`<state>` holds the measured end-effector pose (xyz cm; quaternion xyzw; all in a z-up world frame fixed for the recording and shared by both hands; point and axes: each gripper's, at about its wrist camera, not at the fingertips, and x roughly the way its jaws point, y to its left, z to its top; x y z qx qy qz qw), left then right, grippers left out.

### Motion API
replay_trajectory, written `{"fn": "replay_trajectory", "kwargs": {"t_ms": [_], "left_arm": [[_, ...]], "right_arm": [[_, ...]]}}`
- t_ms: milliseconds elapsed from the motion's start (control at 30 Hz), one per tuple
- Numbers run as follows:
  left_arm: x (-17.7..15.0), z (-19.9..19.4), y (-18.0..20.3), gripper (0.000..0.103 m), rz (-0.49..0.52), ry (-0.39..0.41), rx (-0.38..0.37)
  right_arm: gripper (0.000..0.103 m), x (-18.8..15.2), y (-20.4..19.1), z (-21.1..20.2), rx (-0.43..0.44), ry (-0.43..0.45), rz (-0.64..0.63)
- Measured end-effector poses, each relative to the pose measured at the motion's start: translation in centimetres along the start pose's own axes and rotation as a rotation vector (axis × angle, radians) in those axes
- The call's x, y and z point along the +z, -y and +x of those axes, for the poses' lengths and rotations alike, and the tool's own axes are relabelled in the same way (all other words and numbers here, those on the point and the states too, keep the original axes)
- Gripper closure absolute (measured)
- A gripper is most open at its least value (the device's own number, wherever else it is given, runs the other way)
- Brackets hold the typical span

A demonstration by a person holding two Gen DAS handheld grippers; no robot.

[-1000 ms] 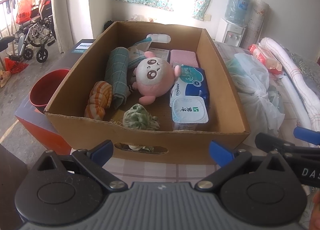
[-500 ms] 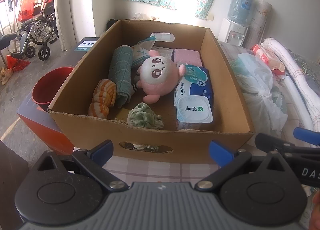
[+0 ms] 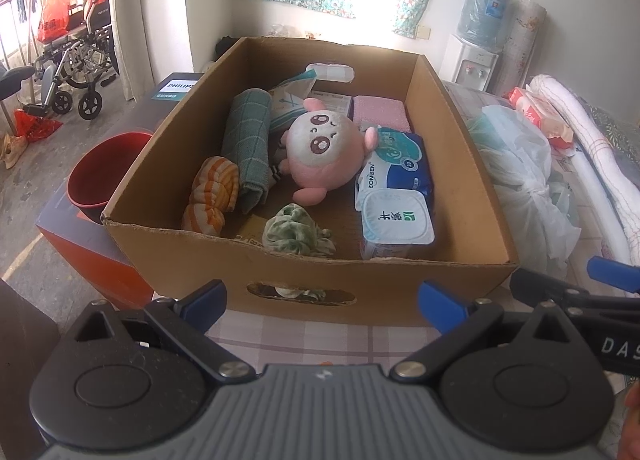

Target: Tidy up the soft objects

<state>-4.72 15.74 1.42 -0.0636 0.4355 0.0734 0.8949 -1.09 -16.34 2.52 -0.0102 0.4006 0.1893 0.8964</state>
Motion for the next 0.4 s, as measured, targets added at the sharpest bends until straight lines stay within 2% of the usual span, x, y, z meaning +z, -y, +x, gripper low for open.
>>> {"fn": "replay_trajectory", "kwargs": {"t_ms": [400], "left_arm": [[0.06,0.07,-0.08,0.000,0.010,0.003,0.011]], "right_arm": [[0.001,0.04,0.08,0.17,0.000,-0.003,-0.002]]}}
